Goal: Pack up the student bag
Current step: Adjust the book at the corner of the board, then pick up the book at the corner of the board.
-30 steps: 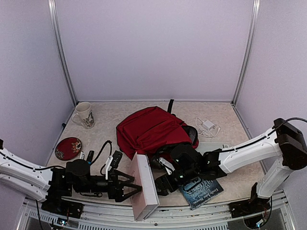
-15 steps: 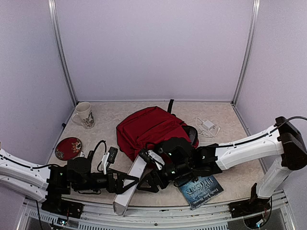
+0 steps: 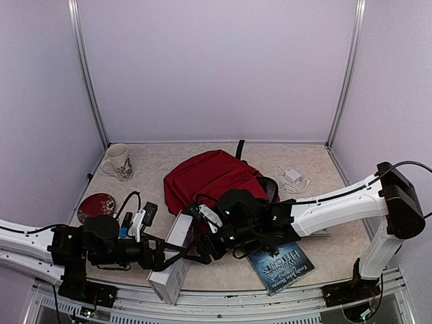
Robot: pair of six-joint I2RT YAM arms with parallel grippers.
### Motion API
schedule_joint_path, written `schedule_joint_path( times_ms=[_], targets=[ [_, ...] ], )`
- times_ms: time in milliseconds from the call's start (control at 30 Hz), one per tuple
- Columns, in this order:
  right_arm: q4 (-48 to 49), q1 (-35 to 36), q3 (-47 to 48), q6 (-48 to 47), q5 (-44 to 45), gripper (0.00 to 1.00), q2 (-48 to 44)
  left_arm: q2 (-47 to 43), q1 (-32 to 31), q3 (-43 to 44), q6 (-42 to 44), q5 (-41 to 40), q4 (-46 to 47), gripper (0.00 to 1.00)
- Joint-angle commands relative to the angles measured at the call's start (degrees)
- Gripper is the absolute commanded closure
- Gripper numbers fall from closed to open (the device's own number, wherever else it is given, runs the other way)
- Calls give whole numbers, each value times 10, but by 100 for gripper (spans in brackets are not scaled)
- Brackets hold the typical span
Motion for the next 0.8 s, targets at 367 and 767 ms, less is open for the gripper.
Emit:
schedule_joint_path(
  times_ms=[367, 767],
  targets=[
    [15, -20, 59, 7, 26, 29, 50, 59, -9, 98, -5, -4, -223, 6],
    [-37, -24, 76, -13, 67, 28, 37, 73, -14, 177, -20, -70, -353, 33]
  ],
)
